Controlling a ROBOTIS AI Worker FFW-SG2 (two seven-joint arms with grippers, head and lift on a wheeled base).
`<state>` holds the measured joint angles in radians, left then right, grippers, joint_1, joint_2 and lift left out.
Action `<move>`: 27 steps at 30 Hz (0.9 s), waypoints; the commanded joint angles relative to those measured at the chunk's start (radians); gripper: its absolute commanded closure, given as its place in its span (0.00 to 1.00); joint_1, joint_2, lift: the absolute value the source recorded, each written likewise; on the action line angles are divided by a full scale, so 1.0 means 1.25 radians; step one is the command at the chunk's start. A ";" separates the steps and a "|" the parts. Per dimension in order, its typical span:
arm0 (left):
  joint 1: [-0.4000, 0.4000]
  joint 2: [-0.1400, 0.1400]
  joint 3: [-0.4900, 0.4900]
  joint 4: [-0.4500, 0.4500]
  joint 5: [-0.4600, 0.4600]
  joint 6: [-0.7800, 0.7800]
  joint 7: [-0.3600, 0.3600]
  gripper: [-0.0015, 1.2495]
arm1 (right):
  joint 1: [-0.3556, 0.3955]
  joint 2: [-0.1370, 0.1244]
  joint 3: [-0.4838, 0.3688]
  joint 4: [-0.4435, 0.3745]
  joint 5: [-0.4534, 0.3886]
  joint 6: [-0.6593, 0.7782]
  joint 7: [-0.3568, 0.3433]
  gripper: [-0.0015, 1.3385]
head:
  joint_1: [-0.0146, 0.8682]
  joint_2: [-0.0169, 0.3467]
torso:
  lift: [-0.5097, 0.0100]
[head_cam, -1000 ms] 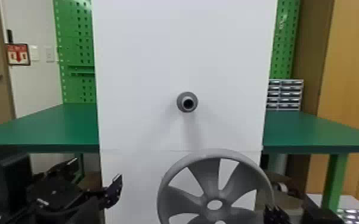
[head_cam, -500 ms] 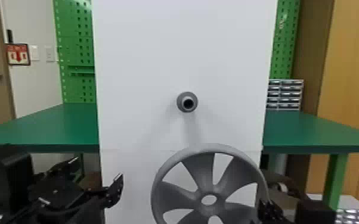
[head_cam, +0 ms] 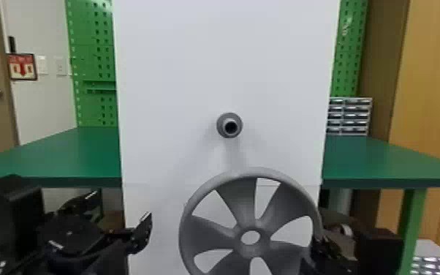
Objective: Hold the wheel and insert it
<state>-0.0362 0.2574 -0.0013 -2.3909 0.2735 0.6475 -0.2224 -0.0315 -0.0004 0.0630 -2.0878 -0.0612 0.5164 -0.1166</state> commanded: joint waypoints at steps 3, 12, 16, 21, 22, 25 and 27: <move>0.000 0.000 -0.001 0.001 -0.003 0.002 0.000 0.08 | -0.018 0.001 0.009 -0.020 0.008 0.035 0.000 0.91 | 0.25 0.07 | 0.13; 0.000 0.000 -0.001 0.001 -0.003 0.002 0.000 0.08 | -0.036 0.001 0.009 -0.029 0.008 0.057 0.000 0.91 | 0.25 0.07 | 0.13; 0.003 0.000 -0.001 0.001 -0.004 0.002 0.000 0.08 | -0.048 0.001 0.012 -0.032 0.018 0.068 0.000 0.91 | 0.25 0.07 | 0.13; 0.002 0.000 -0.001 0.001 -0.005 0.004 0.000 0.08 | -0.066 0.001 0.015 -0.037 0.018 0.088 0.000 0.91 | 0.25 0.07 | 0.13; 0.001 0.000 -0.003 0.001 -0.007 0.004 0.000 0.08 | -0.069 0.001 0.016 -0.039 0.018 0.092 0.000 0.91 | 0.25 0.07 | 0.13; 0.000 0.000 -0.003 0.000 -0.008 0.004 0.000 0.08 | -0.082 0.001 0.018 -0.043 0.018 0.108 0.000 0.91 | 0.25 0.07 | 0.13; 0.000 0.000 -0.004 0.001 -0.008 0.005 0.000 0.08 | -0.086 0.001 0.020 -0.044 0.018 0.111 0.000 0.91 | 0.25 0.07 | 0.13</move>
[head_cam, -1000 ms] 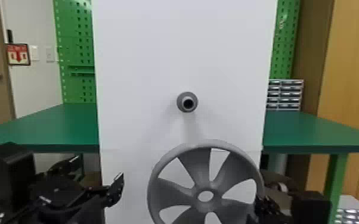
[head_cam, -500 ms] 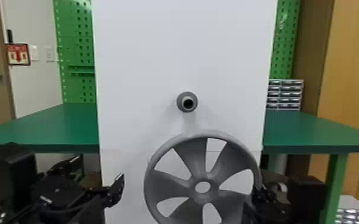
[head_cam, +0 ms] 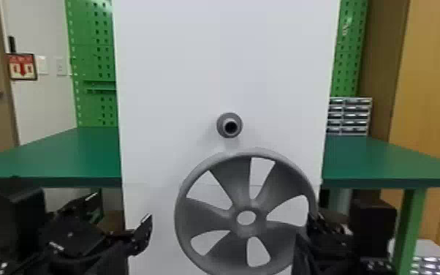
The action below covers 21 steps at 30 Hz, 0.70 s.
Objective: Hold the wheel and insert it
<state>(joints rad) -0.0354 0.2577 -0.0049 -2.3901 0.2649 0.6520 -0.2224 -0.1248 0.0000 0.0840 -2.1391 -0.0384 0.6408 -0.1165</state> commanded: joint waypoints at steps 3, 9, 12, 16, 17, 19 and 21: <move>-0.002 0.000 -0.001 -0.001 -0.002 0.001 0.000 0.08 | -0.019 0.001 0.008 -0.003 -0.005 0.019 0.000 0.91 | 0.25 0.07 | 0.13; -0.002 0.000 -0.005 0.000 -0.005 0.002 0.000 0.08 | -0.040 0.001 0.015 -0.004 -0.006 0.042 0.000 0.91 | 0.25 0.07 | 0.13; -0.004 0.000 -0.005 0.000 -0.005 0.002 0.000 0.08 | -0.047 0.001 0.016 -0.004 -0.007 0.048 0.000 0.91 | 0.25 0.07 | 0.13; -0.004 0.000 -0.005 0.000 -0.007 0.004 0.000 0.08 | -0.059 0.001 0.018 -0.004 -0.012 0.049 0.000 0.91 | 0.25 0.07 | 0.13; -0.005 0.000 -0.006 0.000 -0.008 0.004 0.000 0.08 | -0.062 0.001 0.018 -0.004 -0.013 0.052 0.000 0.91 | 0.25 0.07 | 0.13; -0.006 0.000 -0.008 0.000 -0.008 0.006 0.000 0.08 | -0.070 0.001 0.020 -0.004 -0.013 0.057 0.000 0.91 | 0.25 0.07 | 0.13; -0.007 0.001 -0.010 0.000 -0.009 0.007 0.000 0.08 | -0.074 0.001 0.020 -0.004 -0.016 0.057 0.000 0.91 | 0.25 0.07 | 0.13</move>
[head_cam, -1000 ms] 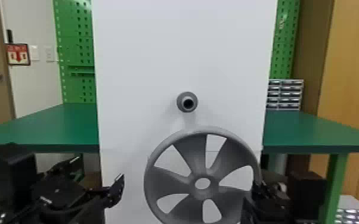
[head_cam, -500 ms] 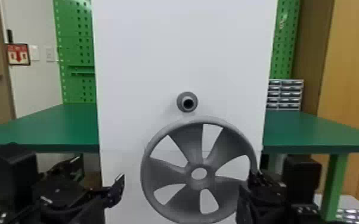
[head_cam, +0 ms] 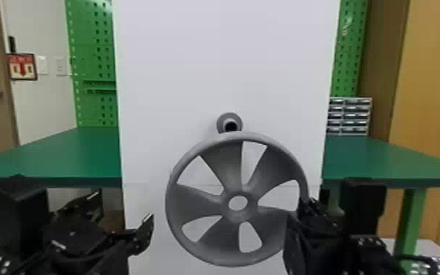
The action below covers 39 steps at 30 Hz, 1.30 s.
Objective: Hold the wheel and insert it
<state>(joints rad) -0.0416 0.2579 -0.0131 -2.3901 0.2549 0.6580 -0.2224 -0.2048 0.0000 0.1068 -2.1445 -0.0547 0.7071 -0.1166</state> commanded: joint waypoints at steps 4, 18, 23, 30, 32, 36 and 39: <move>-0.002 0.002 -0.004 0.000 -0.003 0.004 0.000 0.08 | -0.019 0.001 0.008 0.000 -0.005 0.007 -0.001 0.91 | 0.25 0.07 | 0.13; -0.006 0.007 -0.012 0.004 -0.004 0.005 0.000 0.08 | -0.045 0.001 0.016 0.000 -0.016 0.021 -0.004 0.91 | 0.25 0.07 | 0.13; -0.007 0.007 -0.015 0.005 -0.004 0.005 0.000 0.08 | -0.063 0.001 0.018 0.000 -0.027 0.030 -0.014 0.91 | 0.25 0.07 | 0.13; -0.006 0.007 -0.015 0.006 -0.005 0.005 0.000 0.08 | -0.090 0.001 0.016 -0.007 -0.032 0.055 -0.028 0.91 | 0.25 0.07 | 0.13; -0.006 0.007 -0.015 0.005 -0.005 0.006 0.000 0.08 | -0.099 0.001 0.016 -0.009 -0.032 0.064 -0.029 0.91 | 0.25 0.07 | 0.13; -0.006 0.007 -0.017 0.006 -0.006 0.006 0.000 0.08 | -0.107 0.001 0.016 -0.011 -0.032 0.077 -0.033 0.91 | 0.25 0.07 | 0.13; -0.006 0.007 -0.018 0.006 -0.008 0.007 0.000 0.08 | -0.117 0.001 0.016 -0.015 -0.032 0.091 -0.036 0.91 | 0.25 0.07 | 0.13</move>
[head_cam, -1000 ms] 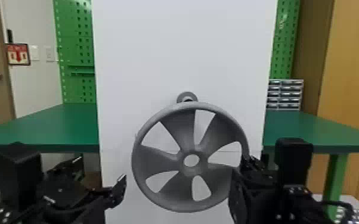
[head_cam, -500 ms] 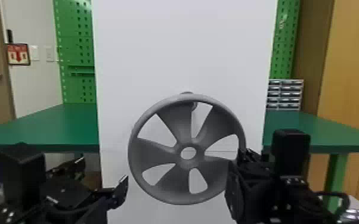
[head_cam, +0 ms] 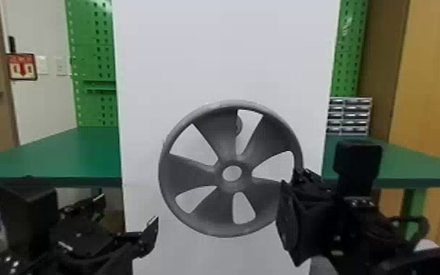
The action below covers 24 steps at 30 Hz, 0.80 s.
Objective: Hold the wheel and insert it
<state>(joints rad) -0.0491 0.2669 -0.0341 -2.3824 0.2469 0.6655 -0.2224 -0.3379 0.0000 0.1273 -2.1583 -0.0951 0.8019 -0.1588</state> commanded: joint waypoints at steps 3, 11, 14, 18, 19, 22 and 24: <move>-0.001 0.000 -0.002 0.000 -0.001 0.003 0.000 0.08 | -0.024 0.001 0.000 -0.009 0.000 0.035 -0.004 0.91 | 0.25 0.07 | 0.13; -0.001 0.002 -0.006 0.001 -0.002 0.005 0.000 0.08 | -0.046 0.001 0.000 -0.013 0.000 0.053 -0.006 0.91 | 0.25 0.07 | 0.13; -0.004 0.004 -0.008 0.001 -0.002 0.006 0.000 0.08 | -0.050 0.001 0.000 -0.015 0.000 0.057 -0.007 0.91 | 0.25 0.07 | 0.13; -0.004 0.004 -0.008 0.001 -0.002 0.005 0.000 0.08 | -0.059 0.001 0.000 -0.022 -0.001 0.073 -0.017 0.91 | 0.25 0.07 | 0.13; -0.004 0.004 -0.008 0.001 -0.002 0.006 0.000 0.08 | -0.061 0.001 0.000 -0.025 -0.001 0.075 -0.019 0.91 | 0.25 0.07 | 0.13; -0.004 0.004 -0.008 0.003 -0.002 0.006 0.000 0.08 | -0.068 0.001 0.000 -0.028 -0.004 0.081 -0.026 0.91 | 0.25 0.07 | 0.13; -0.004 0.004 -0.008 0.003 -0.002 0.006 0.000 0.08 | -0.073 0.001 0.000 -0.029 -0.004 0.086 -0.029 0.91 | 0.25 0.07 | 0.13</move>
<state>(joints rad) -0.0537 0.2715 -0.0445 -2.3796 0.2439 0.6734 -0.2224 -0.4178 0.0000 0.1273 -2.1898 -0.0983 0.8982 -0.1915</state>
